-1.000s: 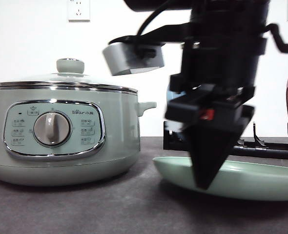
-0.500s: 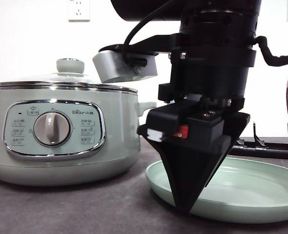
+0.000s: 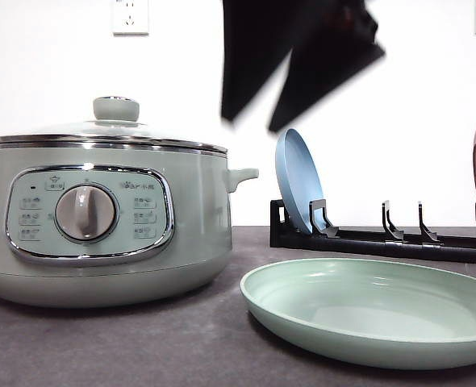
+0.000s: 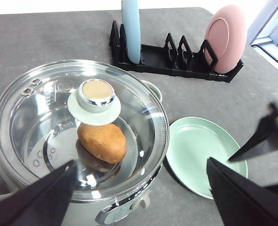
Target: Transfer potato from steamer to green plate
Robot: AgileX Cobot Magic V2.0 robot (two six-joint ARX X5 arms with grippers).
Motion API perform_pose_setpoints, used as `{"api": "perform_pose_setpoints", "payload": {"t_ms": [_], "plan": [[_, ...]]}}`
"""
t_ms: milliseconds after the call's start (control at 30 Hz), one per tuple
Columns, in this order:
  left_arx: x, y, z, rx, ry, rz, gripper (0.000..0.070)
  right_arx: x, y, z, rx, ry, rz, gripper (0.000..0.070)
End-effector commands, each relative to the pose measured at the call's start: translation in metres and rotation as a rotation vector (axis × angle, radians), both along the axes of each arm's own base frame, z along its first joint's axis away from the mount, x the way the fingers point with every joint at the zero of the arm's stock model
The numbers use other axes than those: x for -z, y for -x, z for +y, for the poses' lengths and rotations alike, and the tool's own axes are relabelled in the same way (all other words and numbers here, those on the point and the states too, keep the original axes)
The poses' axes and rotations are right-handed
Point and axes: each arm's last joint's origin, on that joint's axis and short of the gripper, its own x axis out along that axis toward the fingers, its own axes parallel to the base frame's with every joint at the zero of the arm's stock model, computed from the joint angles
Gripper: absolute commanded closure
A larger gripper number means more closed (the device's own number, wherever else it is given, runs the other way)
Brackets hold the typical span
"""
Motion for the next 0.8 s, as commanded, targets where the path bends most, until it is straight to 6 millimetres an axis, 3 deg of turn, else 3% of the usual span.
{"api": "perform_pose_setpoints", "payload": {"t_ms": [0, 200, 333, 767], "plan": [[-0.007, 0.001, 0.0, 0.016, -0.001, -0.034, 0.014, -0.017, -0.002, -0.001, -0.018, -0.07, -0.022, 0.0351], [-0.007, 0.001, 0.0, 0.016, -0.001, -0.033, 0.014, -0.063, -0.016, -0.022, 0.005, -0.259, -0.064, 0.0351], [-0.007, 0.001, 0.0, 0.015, -0.001, -0.032, 0.014, -0.081, -0.024, -0.03, -0.029, -0.366, -0.033, 0.0351], [-0.007, 0.001, 0.0, 0.015, -0.001, -0.03, 0.014, -0.084, -0.029, -0.035, -0.074, -0.425, 0.025, 0.0352]]}}
